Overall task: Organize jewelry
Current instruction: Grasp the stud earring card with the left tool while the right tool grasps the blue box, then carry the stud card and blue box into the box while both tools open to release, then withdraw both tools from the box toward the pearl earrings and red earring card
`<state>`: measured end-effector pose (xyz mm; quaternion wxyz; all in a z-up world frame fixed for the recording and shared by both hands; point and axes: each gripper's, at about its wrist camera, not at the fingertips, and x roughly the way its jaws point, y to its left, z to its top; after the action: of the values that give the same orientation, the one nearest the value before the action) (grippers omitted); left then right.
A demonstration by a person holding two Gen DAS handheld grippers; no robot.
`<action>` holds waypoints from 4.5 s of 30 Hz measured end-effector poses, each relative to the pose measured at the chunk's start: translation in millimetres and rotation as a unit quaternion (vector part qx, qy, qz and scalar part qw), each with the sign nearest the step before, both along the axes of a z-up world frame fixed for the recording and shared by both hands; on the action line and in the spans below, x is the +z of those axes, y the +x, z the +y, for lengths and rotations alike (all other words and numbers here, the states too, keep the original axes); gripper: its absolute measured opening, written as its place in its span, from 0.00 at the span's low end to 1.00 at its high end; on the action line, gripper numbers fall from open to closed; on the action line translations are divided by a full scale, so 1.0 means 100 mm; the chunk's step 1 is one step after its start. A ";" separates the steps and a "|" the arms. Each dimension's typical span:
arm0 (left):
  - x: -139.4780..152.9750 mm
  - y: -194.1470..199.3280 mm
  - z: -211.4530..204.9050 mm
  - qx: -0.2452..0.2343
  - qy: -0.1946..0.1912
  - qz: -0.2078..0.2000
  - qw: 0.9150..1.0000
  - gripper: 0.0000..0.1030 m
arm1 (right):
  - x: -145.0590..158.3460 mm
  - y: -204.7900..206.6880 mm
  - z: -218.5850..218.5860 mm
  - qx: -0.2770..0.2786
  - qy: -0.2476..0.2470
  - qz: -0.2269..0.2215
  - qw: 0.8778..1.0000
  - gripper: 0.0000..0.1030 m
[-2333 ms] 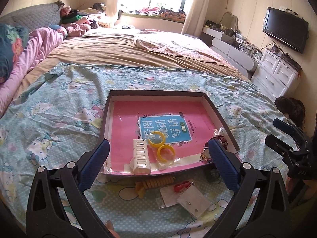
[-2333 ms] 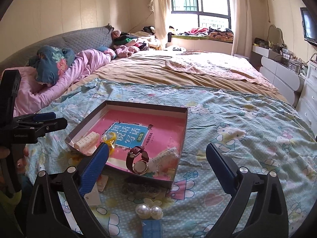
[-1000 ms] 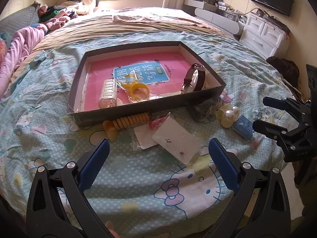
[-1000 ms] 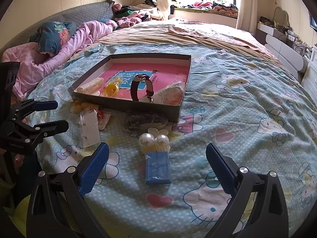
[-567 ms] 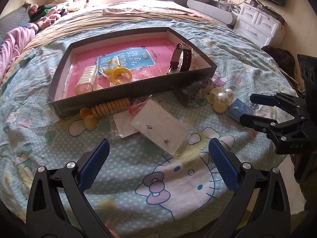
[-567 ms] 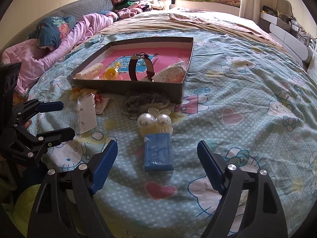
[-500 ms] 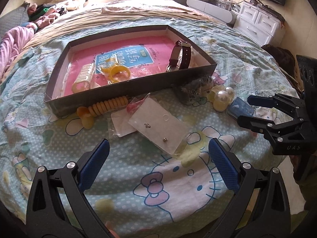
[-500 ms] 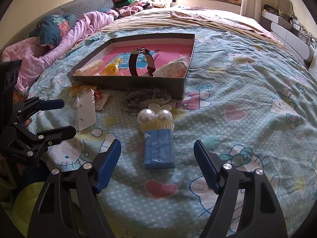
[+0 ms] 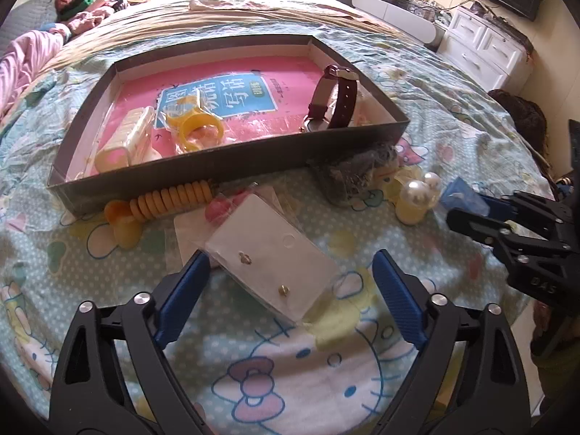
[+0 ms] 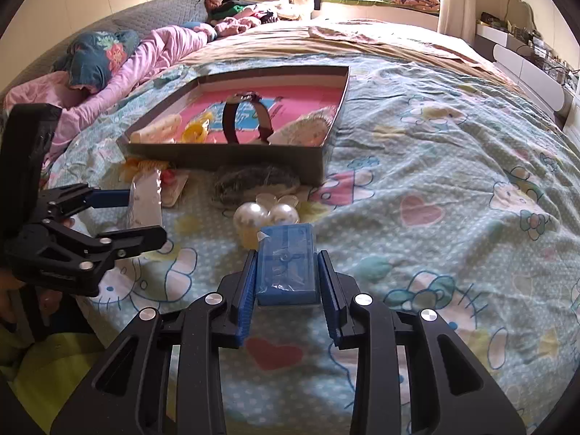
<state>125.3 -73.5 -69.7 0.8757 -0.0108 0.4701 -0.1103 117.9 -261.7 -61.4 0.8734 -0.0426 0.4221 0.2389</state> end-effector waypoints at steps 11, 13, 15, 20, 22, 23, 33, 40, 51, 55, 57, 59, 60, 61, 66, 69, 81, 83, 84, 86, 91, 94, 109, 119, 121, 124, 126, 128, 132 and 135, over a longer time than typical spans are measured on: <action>0.09 -0.05 -0.02 -0.006 0.017 -0.027 0.999 0.46 | 0.19 0.04 -0.13 -0.014 0.021 -0.026 0.999 0.30; 0.16 -0.09 0.02 -0.005 0.009 -0.034 0.999 0.45 | 0.22 0.04 -0.14 -0.014 0.024 -0.030 0.999 0.30; 0.25 -0.13 0.08 0.001 -0.001 -0.044 0.999 0.45 | 0.25 0.03 -0.12 -0.011 0.025 -0.033 0.999 0.30; 0.47 -0.17 0.29 0.025 -0.012 -0.069 0.997 0.45 | 0.34 0.02 -0.04 -0.004 0.027 -0.044 0.999 0.30; 0.55 -0.18 0.38 0.037 -0.007 -0.081 0.996 0.45 | 0.38 0.02 0.00 0.001 0.028 -0.049 0.998 0.30; 0.57 -0.18 0.40 0.041 -0.007 -0.084 0.996 0.45 | 0.40 0.02 0.02 0.003 0.029 -0.051 0.998 0.30; 0.68 -0.16 0.79 0.082 -0.010 -0.101 0.991 0.45 | 0.58 0.07 0.34 0.035 0.040 -0.071 0.996 0.30; 0.69 -0.11 0.98 0.102 -0.019 -0.104 0.989 0.45 | 0.66 0.15 0.59 0.054 0.039 -0.085 0.994 0.30; 0.66 0.08 1.16 0.120 -0.016 -0.109 0.987 0.45 | 0.64 0.36 0.89 0.069 0.035 -0.092 0.993 0.30; 0.60 0.19 1.21 0.126 -0.014 -0.101 0.987 0.45 | 0.60 0.42 1.01 0.077 0.031 -0.088 0.993 0.30; 0.58 0.25 1.22 0.127 -0.011 -0.099 0.987 0.45 | 0.57 0.45 1.06 0.081 0.026 -0.088 0.992 0.30; 0.57 0.29 1.23 0.126 -0.008 -0.097 0.987 0.45 | 0.54 0.48 1.11 0.083 0.023 -0.087 0.992 0.30; 0.56 0.32 1.23 0.126 -0.006 -0.096 0.987 0.45 | 0.52 0.50 1.12 0.083 0.020 -0.086 0.993 0.30; 0.55 0.35 1.24 0.126 -0.003 -0.095 0.987 0.46 | 0.50 0.52 1.13 0.082 0.018 -0.086 0.993 0.30; 0.48 0.46 1.24 0.123 0.000 -0.083 0.989 0.46 | 0.39 0.65 1.16 0.077 0.006 -0.076 0.994 0.30; 0.43 0.52 1.23 0.120 0.005 -0.077 0.990 0.46 | 0.33 0.71 1.14 0.073 -0.001 -0.073 0.995 0.30; 0.32 0.72 1.23 0.117 0.008 -0.057 0.991 0.46 | 0.15 0.92 1.13 0.059 -0.028 -0.070 0.995 0.30; 0.30 0.74 1.22 0.117 0.008 -0.055 0.992 0.46 | 0.14 0.94 1.13 0.058 -0.029 -0.068 0.996 0.30; 0.30 0.74 1.22 0.116 0.008 -0.055 0.992 0.46 | 0.13 0.96 1.13 0.057 -0.030 -0.067 0.996 0.30; 0.30 0.74 1.22 0.116 0.008 -0.055 0.992 0.46 | 0.13 0.97 1.13 0.055 -0.031 -0.066 0.996 0.31; 0.30 0.74 1.22 0.117 0.008 -0.055 0.992 0.46 | 0.12 0.98 1.12 0.054 -0.031 -0.065 0.996 0.33; 0.30 0.74 1.22 0.117 0.007 -0.054 0.992 0.46 | 0.13 0.99 1.13 0.054 -0.029 -0.063 0.996 0.37; 0.40 0.67 1.15 0.109 0.007 -0.071 0.991 0.64 | 0.40 0.79 1.02 0.049 -0.002 -0.076 0.996 0.63; 0.61 0.54 1.09 0.109 0.007 -0.093 0.990 0.78 | 0.65 0.64 0.82 0.025 0.022 -0.107 0.994 0.86; 0.65 0.51 1.08 0.109 0.007 -0.097 0.989 0.83 | 0.70 0.62 0.78 0.020 0.026 -0.110 0.993 0.86; 0.71 0.47 1.07 0.111 0.007 -0.104 0.988 0.90 | 0.76 0.59 0.73 0.016 0.028 -0.117 0.993 0.86; 0.76 0.43 1.06 0.111 0.007 -0.111 0.988 0.91 | 0.81 0.56 0.70 0.014 0.030 -0.121 0.992 0.86; 0.80 0.41 1.06 0.111 0.006 -0.114 0.987 0.91 | 0.84 0.54 0.68 0.012 0.032 -0.125 0.992 0.86; 0.88 0.34 1.05 0.112 0.001 -0.122 0.986 0.91 | 0.90 0.50 0.66 0.012 0.035 -0.130 0.991 0.88; 0.93 0.29 1.06 0.114 -0.001 -0.127 0.985 0.91 | 0.94 0.46 0.64 0.010 0.038 -0.134 0.990 0.89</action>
<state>154.1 32.5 23.4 0.9352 -0.0508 0.3503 -0.0105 163.7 -197.6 32.3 0.9206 -0.0455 0.2914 0.2560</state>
